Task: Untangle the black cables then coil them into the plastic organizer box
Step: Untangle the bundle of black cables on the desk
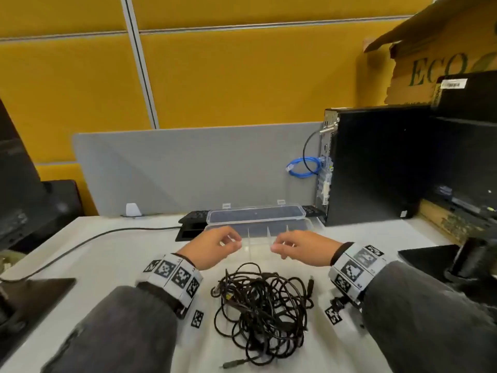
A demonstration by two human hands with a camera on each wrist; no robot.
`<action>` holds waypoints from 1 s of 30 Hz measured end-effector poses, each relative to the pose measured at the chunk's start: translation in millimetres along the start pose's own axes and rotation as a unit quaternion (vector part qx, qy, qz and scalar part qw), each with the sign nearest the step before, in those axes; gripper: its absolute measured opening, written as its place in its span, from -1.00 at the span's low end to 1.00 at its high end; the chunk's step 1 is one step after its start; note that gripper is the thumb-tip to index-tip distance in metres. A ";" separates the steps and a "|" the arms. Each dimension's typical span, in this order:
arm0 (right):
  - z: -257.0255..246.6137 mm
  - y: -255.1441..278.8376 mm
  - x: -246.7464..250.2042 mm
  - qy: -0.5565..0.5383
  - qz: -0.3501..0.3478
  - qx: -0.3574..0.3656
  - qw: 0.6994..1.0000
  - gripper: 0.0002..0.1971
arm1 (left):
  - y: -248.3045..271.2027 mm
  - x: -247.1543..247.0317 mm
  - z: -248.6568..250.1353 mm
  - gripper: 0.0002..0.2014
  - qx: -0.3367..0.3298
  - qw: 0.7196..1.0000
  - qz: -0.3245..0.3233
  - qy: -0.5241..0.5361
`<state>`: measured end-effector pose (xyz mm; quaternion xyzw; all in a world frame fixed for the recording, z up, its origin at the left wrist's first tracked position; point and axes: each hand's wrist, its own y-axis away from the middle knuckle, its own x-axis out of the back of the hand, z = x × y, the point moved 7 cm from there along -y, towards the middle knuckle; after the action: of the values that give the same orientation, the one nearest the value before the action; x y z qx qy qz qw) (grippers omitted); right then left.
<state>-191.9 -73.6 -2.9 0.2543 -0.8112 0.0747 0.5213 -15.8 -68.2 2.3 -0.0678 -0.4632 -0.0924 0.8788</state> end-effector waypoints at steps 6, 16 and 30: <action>-5.9 27.7 -30.4 -0.146 -0.062 -0.036 0.987 -0.49 | 10.7 -28.2 12.0 -0.79 0.015 1.000 -0.008 -0.019; 3.4 44.3 -76.8 -0.263 -0.113 -0.075 0.955 -0.60 | 16.6 -68.0 15.5 -0.78 0.032 0.998 -0.035 -0.030; 22.1 13.7 -67.6 -0.349 0.048 0.042 0.935 -0.90 | -2.0 -72.4 10.0 -0.77 0.004 0.999 -0.022 0.033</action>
<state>-194.4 -47.8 -70.6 0.2467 -0.9494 0.0397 0.1900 -64.4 -60.8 -51.8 -0.0508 -0.4358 -0.1115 0.8917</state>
